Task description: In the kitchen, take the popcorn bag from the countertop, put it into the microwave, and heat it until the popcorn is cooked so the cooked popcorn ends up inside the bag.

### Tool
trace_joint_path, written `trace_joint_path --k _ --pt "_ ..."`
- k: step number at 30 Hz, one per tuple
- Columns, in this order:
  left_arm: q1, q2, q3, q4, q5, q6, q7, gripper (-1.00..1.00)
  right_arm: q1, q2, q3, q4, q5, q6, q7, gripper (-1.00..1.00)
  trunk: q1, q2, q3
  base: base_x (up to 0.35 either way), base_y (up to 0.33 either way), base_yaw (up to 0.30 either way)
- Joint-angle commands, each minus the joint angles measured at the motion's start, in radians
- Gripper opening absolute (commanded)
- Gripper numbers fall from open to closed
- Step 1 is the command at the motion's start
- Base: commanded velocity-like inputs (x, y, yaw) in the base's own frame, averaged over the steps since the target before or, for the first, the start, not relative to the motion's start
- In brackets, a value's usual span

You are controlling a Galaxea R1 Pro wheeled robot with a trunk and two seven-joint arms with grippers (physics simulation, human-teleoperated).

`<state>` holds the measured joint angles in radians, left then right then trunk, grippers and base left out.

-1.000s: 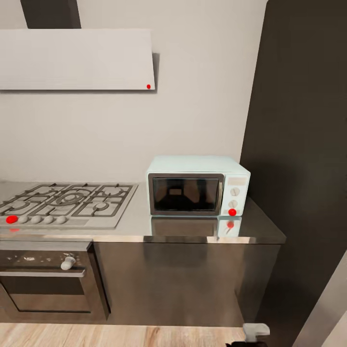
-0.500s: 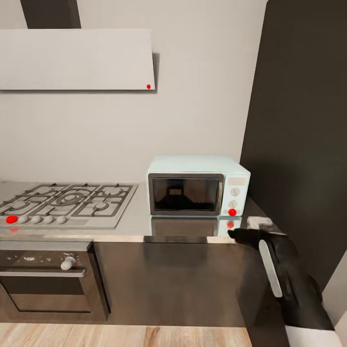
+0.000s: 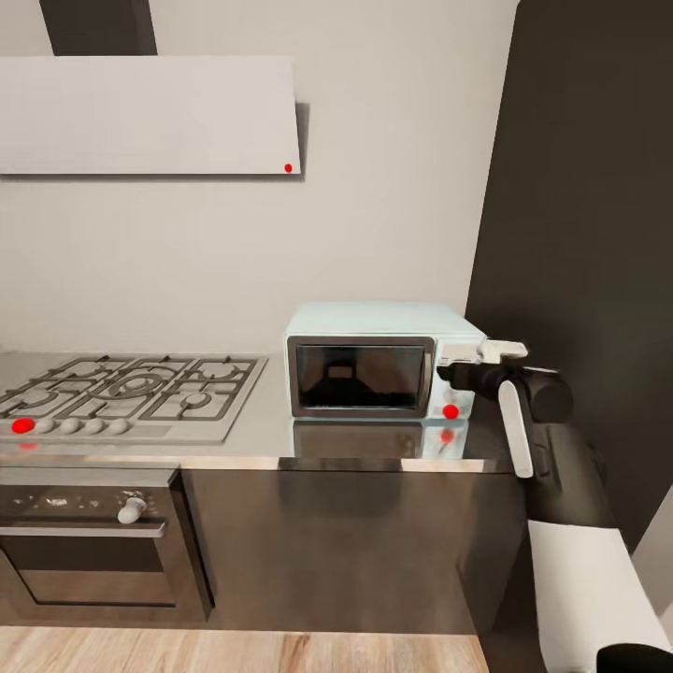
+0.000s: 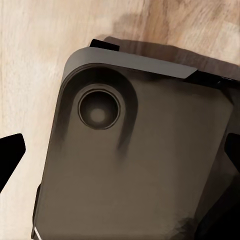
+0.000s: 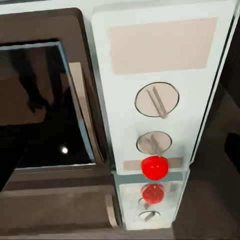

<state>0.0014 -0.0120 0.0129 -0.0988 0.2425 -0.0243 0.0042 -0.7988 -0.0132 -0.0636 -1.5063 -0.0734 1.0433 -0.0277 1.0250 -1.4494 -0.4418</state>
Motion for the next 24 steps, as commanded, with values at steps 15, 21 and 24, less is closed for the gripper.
trace_joint_path --k 15,21,24 --pt "0.0 0.001 0.001 -0.001 0.005 -0.002 0.0 1.0 -0.002 -0.002 0.008 0.287 0.003 -0.368 -0.006 1.0 0.0 -0.001 -0.001 0.0 0.0 0.0" --pt "0.0 0.0 0.001 -0.001 0.005 -0.002 0.0 1.0 -0.002 -0.003 0.01 0.295 0.003 -0.371 -0.005 1.0 0.0 -0.001 -0.001 0.0 0.004 0.0" --pt "0.0 0.0 0.002 -0.002 0.005 -0.002 0.002 1.0 -0.002 -0.004 0.01 0.295 0.003 -0.371 -0.006 1.0 0.0 -0.001 -0.001 0.0 0.139 0.0"
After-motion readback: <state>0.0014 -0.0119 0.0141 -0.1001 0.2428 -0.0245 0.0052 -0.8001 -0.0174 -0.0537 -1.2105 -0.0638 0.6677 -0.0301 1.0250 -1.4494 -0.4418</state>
